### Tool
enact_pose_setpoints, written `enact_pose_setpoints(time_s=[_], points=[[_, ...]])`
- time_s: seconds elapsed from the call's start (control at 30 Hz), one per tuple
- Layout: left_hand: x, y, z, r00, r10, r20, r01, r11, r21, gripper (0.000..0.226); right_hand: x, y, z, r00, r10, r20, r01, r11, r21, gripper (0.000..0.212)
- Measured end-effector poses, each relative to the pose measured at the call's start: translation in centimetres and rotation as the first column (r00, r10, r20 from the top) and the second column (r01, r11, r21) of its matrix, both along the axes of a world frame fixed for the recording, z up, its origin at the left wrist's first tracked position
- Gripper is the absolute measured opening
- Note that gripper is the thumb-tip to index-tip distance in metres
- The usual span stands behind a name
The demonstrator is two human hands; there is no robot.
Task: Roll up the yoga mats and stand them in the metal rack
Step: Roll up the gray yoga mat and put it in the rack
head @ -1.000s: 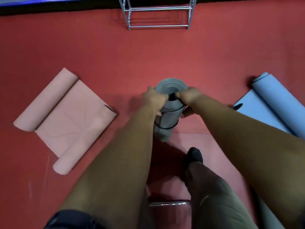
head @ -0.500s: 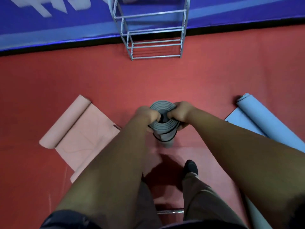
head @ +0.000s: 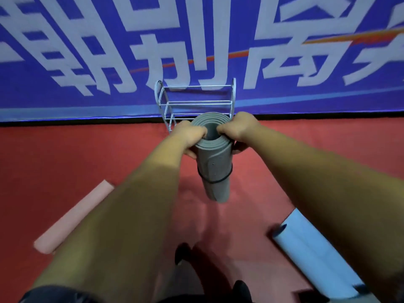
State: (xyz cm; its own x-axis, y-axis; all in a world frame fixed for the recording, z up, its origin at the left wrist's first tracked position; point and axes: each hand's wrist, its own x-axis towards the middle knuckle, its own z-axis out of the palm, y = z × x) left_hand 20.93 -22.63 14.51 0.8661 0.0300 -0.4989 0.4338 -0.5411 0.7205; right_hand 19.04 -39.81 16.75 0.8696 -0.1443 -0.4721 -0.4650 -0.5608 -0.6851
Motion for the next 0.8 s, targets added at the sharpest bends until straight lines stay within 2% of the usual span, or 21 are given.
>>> enact_pose_setpoints(time_s=[0.13,0.27,0.53,0.67,0.8], points=[[6.7,1.0,2.2,0.999,0.016,0.035,-0.012,0.995,-0.098,0.046,6.5,0.5,2.7,0.995,0.001,0.098,0.007,0.997,-0.076,0.030],[14.9,2.0,3.5,0.997,-0.024,0.068,0.036,0.982,-0.185,0.042,14.3,1.5,4.3,0.986,-0.064,0.151,0.075,0.995,-0.067,0.026],[31.2,3.8,7.7,0.988,-0.101,0.116,0.123,0.971,-0.204,0.042,29.1,3.7,8.3,0.968,-0.152,0.198,0.166,0.984,-0.059,0.031],[37.3,3.3,10.9,0.974,-0.138,0.179,0.176,0.961,-0.212,0.024,34.9,3.2,10.6,0.943,-0.198,0.269,0.219,0.975,-0.049,0.029],[42.8,2.0,13.2,0.968,-0.146,0.206,0.188,0.961,-0.204,0.032,40.1,2.0,12.3,0.914,-0.246,0.323,0.262,0.965,-0.009,0.031]])
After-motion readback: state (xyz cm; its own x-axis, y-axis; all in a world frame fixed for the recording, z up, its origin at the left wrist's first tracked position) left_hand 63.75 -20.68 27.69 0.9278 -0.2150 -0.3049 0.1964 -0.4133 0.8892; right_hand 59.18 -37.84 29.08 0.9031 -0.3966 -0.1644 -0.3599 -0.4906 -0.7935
